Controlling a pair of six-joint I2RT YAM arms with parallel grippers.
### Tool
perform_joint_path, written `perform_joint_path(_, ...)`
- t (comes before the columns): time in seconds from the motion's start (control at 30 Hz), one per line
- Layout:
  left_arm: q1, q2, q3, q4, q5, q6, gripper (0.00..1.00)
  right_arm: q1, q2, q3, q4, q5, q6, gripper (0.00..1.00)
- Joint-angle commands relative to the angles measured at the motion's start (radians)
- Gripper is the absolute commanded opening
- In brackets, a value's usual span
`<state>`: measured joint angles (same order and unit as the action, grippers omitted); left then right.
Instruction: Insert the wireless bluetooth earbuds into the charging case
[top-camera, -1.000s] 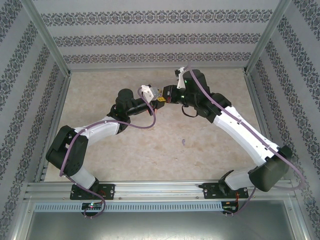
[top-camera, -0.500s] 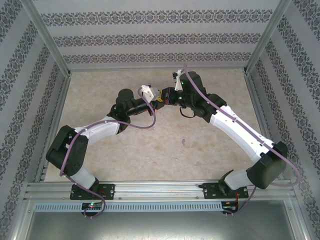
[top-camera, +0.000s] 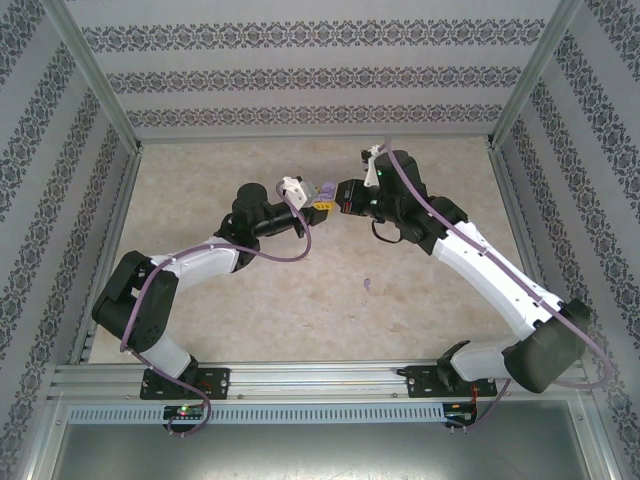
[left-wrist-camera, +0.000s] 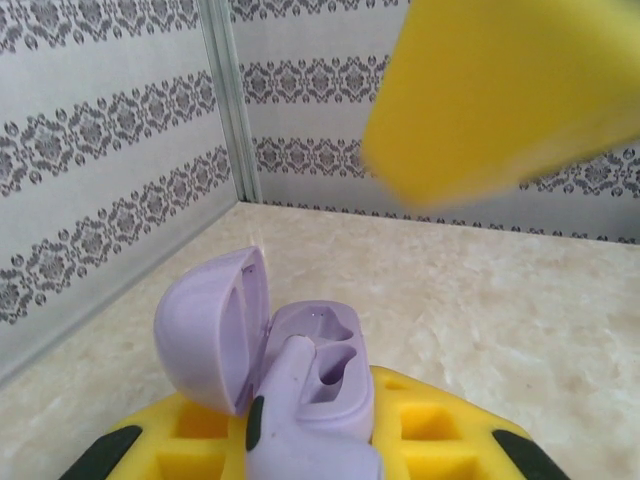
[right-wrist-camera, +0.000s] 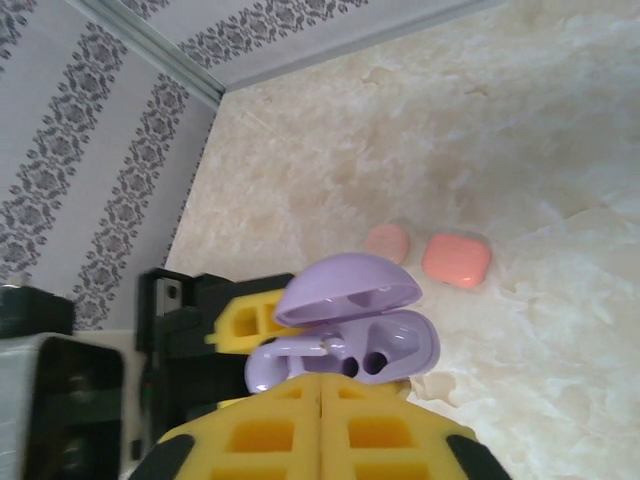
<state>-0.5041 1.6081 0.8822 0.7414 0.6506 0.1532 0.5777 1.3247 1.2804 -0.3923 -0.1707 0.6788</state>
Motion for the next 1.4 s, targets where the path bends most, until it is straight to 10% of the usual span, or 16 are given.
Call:
perform_joint_path(0.0,-0.010,-0.005,-0.026,0.041,0.000,-0.004,0.00,-0.004,-0.038,-0.024,-0.005,0.025,-0.005,0.30)
perform_joint_path(0.17,-0.015,-0.011,-0.045,-0.038,-0.013,0.029,0.00,-0.003,-0.041,-0.089,0.005,0.051,0.009,0.47)
perform_joint_path(1.37,-0.048,0.049,-0.124,-0.028,-0.016,0.025,0.00,0.120,0.223,-0.063,0.052,0.046,0.041,0.46)
